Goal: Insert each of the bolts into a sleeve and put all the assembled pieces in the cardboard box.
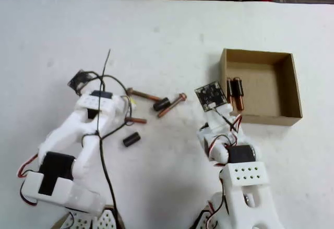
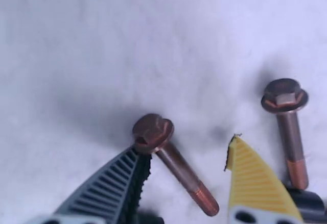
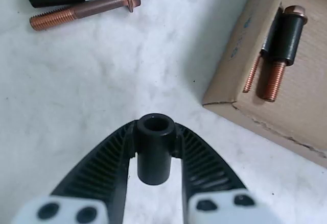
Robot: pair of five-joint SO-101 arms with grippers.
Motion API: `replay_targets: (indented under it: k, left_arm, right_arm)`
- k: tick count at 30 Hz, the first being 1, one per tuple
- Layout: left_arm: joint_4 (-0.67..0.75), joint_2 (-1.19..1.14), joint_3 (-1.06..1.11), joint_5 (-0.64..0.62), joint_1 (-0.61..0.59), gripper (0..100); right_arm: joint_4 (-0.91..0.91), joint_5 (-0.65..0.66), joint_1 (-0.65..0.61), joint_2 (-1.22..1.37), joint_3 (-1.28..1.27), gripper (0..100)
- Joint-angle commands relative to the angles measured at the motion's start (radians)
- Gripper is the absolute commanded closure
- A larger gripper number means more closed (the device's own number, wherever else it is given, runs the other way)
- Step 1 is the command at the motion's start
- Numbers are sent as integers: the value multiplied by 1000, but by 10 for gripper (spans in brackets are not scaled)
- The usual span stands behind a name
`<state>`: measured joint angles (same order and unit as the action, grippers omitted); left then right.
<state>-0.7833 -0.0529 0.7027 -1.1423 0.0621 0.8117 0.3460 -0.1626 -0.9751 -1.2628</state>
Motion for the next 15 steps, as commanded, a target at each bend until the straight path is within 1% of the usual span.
replay_targets:
  k: [1, 15]
  left_arm:
    - [48, -10, -32, -5, -47, 740]
    - [48, -10, -32, -5, -61, 740]
  right_arm:
    - [-12, -2, 10, -25, 3, 981]
    - [-10, -2, 10, -25, 3, 981]
